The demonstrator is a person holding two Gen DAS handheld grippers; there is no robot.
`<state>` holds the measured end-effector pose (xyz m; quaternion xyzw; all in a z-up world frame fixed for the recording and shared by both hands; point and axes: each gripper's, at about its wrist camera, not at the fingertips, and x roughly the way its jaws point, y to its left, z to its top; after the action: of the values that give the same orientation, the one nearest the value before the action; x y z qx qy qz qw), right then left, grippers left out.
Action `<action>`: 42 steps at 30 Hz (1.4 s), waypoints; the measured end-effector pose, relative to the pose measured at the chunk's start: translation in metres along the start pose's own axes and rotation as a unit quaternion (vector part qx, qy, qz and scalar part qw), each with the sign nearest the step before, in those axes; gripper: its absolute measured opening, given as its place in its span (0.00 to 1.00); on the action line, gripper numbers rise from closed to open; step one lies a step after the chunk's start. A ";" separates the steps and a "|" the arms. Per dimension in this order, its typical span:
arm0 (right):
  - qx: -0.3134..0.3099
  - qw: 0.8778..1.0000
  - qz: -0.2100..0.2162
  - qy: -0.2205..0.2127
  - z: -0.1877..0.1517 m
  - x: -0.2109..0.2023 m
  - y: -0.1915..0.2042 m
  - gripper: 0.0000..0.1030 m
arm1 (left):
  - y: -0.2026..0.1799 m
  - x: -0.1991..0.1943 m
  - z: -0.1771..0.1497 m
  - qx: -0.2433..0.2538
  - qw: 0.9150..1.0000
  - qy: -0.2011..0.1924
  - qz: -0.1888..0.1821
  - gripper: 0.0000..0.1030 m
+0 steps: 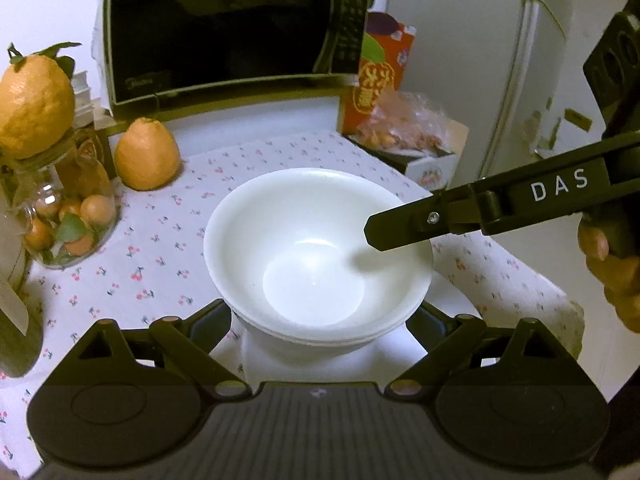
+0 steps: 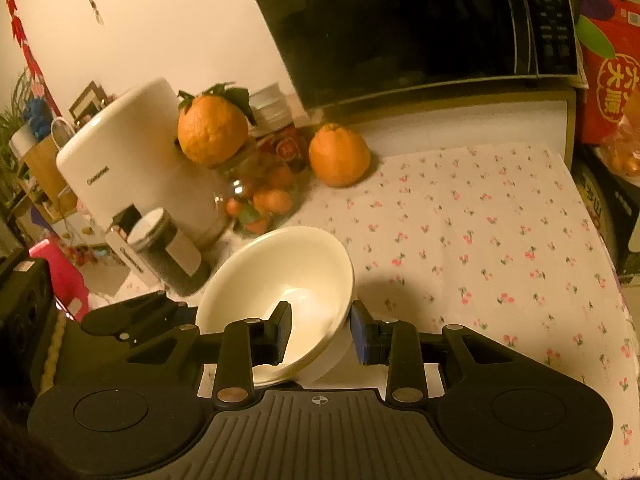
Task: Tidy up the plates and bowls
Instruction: 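Carry the bowl stack over the white plate stack with the right gripper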
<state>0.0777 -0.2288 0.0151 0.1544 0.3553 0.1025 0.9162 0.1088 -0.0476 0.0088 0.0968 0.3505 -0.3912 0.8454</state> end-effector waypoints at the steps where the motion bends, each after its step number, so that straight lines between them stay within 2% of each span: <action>1: -0.001 1.000 -0.001 0.002 -0.002 -0.001 -0.001 0.30 | -0.002 0.001 -0.002 0.003 1.000 0.004 -0.002 0.90; 8: -0.006 1.000 -0.005 0.025 -0.019 -0.011 -0.006 0.30 | -0.016 0.000 -0.015 0.028 0.999 0.027 -0.017 0.86; 16: 0.000 0.999 -0.015 0.048 -0.035 -0.015 -0.013 0.30 | -0.025 0.003 -0.023 0.034 0.998 0.048 -0.027 0.86; 28: 0.000 0.998 -0.021 0.056 -0.038 -0.013 -0.014 0.30 | -0.027 0.005 -0.025 0.037 0.998 0.051 -0.029 0.85; 31: 0.003 0.998 -0.018 0.058 -0.038 -0.012 -0.015 0.33 | -0.028 0.006 -0.024 0.044 0.997 0.055 -0.026 0.87; 33: 0.005 0.998 -0.017 0.060 -0.038 -0.011 -0.015 0.33 | -0.028 0.006 -0.023 0.046 0.997 0.056 -0.026 0.93; 34: 0.005 0.998 -0.018 0.060 -0.037 -0.011 -0.016 0.36 | -0.029 0.005 -0.023 0.046 0.997 0.056 -0.025 0.93; 36: 0.008 0.998 -0.023 0.053 -0.036 -0.013 -0.017 0.51 | -0.029 0.004 -0.022 0.045 0.997 0.059 -0.024 0.97; 37: 0.010 0.998 -0.023 0.050 -0.035 -0.013 -0.018 0.53 | -0.029 0.004 -0.022 0.045 0.997 0.061 -0.023 0.97; 39: 0.019 0.999 -0.023 0.045 -0.032 -0.016 -0.021 0.65 | -0.028 0.003 -0.022 0.045 0.997 0.065 -0.020 0.97; 42: 0.030 0.999 -0.022 0.038 -0.030 -0.020 -0.025 0.70 | -0.026 -0.002 -0.021 0.041 0.997 0.068 -0.017 0.98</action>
<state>0.0447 -0.2515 -0.0023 0.1702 0.3959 0.0778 0.8990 0.0781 -0.0545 -0.0029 0.1519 0.3921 -0.4121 0.8083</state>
